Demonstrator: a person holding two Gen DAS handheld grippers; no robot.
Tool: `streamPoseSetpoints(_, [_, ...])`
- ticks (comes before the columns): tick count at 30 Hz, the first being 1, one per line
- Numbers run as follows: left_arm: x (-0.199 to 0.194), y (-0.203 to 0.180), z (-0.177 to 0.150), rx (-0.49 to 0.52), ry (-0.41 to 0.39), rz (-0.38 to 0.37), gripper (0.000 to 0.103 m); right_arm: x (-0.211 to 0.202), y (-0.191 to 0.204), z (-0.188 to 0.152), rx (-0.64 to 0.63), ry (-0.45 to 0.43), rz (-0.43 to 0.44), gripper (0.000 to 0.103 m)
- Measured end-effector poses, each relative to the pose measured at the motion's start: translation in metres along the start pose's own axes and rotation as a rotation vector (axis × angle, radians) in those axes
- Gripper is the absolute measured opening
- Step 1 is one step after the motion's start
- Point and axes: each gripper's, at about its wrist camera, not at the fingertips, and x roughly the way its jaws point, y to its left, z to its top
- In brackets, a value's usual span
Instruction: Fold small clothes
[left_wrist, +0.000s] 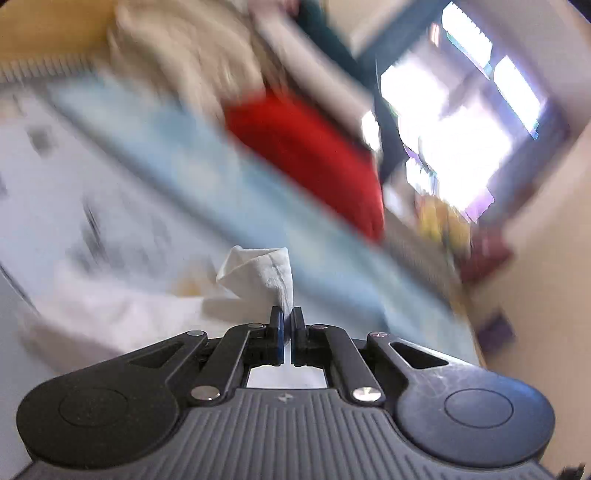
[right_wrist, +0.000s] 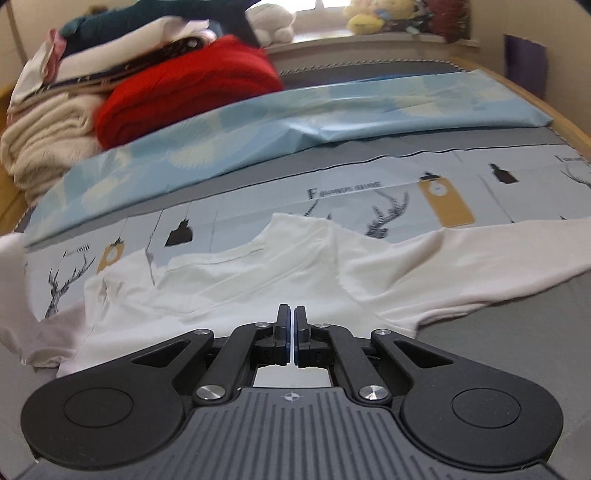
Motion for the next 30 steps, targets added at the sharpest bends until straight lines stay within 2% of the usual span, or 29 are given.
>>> streamPoseSetpoints(1, [0.020,-0.014,-0.017,-0.008,0.077,-0.016,0.002,-0.003,-0.004,-0.002,0.009,0.002,-0.001,0.000])
streamPoseSetpoints(4, [0.064,-0.050,-0.062,-0.009,0.240,-0.049,0.002,-0.004,-0.017,-0.011,0.034,0.037,0.000,0.001])
streamPoseSetpoints(6, [0.077,-0.065,-0.078,-0.011,0.273,-0.071,0.002,0.000,-0.025,-0.016,0.048,0.071,-0.007,0.002])
streamPoseSetpoints(8, [0.081,-0.081,-0.083,0.017,0.246,-0.096,0.002,0.003,-0.031,-0.018,0.064,0.088,-0.010,0.002])
streamPoseSetpoints(10, [0.083,-0.101,-0.086,0.052,0.216,-0.181,0.002,0.005,-0.036,-0.018,0.079,0.088,-0.021,0.002])
streamPoseSetpoints(12, [0.084,-0.120,-0.092,0.094,0.225,-0.282,0.003,0.007,-0.039,-0.016,0.090,0.085,-0.033,0.002])
streamPoseSetpoints(13, [0.089,-0.128,-0.098,0.114,0.270,-0.331,0.003,0.009,-0.040,-0.015,0.098,0.083,-0.035,0.002])
streamPoseSetpoints(15, [0.104,-0.130,-0.108,0.118,0.424,-0.351,0.012,0.013,-0.040,-0.014,0.111,0.082,-0.037,0.002])
streamPoseSetpoints(16, [0.109,-0.124,-0.108,0.102,0.446,-0.336,0.012,0.015,-0.040,-0.014,0.117,0.082,-0.039,0.002])
streamPoseSetpoints(18, [0.108,-0.105,-0.101,0.075,0.411,-0.248,0.012,0.022,-0.041,-0.014,0.137,0.091,-0.047,0.002])
streamPoseSetpoints(21, [0.101,-0.071,-0.072,0.007,0.342,-0.156,0.012,0.032,-0.043,-0.016,0.192,0.105,-0.020,0.003])
streamPoseSetpoints(24, [0.093,-0.045,-0.043,-0.016,0.273,-0.030,0.012,0.046,-0.042,-0.019,0.236,0.121,0.010,0.006])
streamPoseSetpoints(27, [0.082,-0.008,-0.018,-0.032,0.235,0.104,0.012,0.065,-0.038,-0.022,0.247,0.145,-0.005,0.016])
streamPoseSetpoints(28, [0.078,0.002,-0.012,-0.037,0.225,0.138,0.012,0.072,-0.038,-0.023,0.257,0.152,0.001,0.018])
streamPoseSetpoints(30, [0.075,0.020,0.009,-0.051,0.208,0.192,0.012,0.083,-0.036,-0.024,0.253,0.163,0.007,0.028])
